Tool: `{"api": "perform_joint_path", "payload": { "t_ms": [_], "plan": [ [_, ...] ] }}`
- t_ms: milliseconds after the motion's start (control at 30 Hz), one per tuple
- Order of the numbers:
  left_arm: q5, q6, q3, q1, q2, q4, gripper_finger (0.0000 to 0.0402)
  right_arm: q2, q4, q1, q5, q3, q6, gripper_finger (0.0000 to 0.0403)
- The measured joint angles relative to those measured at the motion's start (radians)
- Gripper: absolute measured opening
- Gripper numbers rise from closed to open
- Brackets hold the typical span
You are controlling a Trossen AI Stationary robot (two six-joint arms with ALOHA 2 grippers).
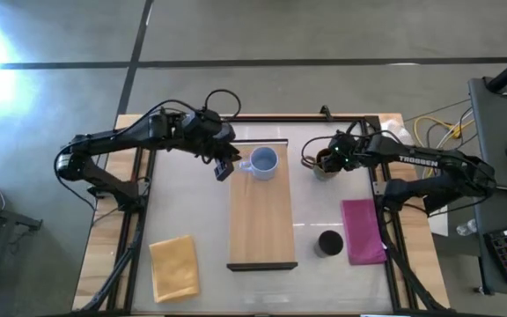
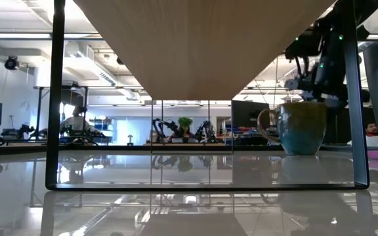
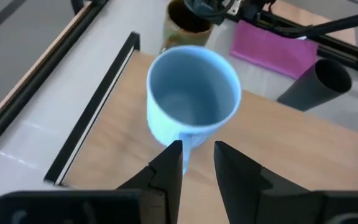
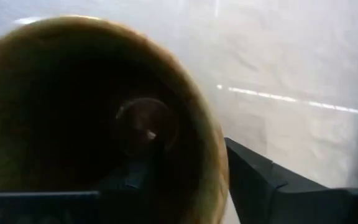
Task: Stack small to large cups/mugs on shelf
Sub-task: Put the green mug on the shelf
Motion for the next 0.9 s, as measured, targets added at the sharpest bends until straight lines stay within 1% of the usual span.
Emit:
{"api": "perform_joint_path", "payload": {
  "t_ms": [100, 233, 300, 500, 667, 767, 900],
  "plan": [
    [-0.014, -0.031, -0.032, 0.0, -0.026, 0.008, 0.0078, 0.0, -0.01, -0.003, -0.033, -0.024, 0.001, 0.0109],
    [-0.025, -0.051, -0.069, 0.0, -0.048, 0.014, 0.0078, -0.001, -0.004, -0.004, -0.036, -0.028, 0.0, 0.0054],
    [-0.026, -0.053, -0.073, 0.0, -0.052, 0.013, 0.0078, -0.001, -0.016, -0.004, -0.041, -0.027, -0.009, 0.0033],
    [-0.025, -0.059, -0.073, -0.001, -0.059, 0.013, 0.0078, -0.001, -0.015, -0.004, -0.043, -0.009, -0.017, 0.0029],
    [-0.025, -0.076, -0.073, -0.001, -0.06, 0.012, 0.0078, -0.001, -0.043, 0.0, -0.101, 0.054, -0.029, 0.0029],
    [-0.028, -0.076, -0.073, -0.001, -0.061, 0.004, 0.0078, -0.001, -0.149, 0.024, -0.12, 0.139, -0.038, 0.0029],
    [-0.082, -0.076, -0.075, -0.001, -0.061, -0.015, 0.0078, -0.001, -0.372, 0.077, -0.123, 0.294, -0.047, 0.0029]
  ]
}}
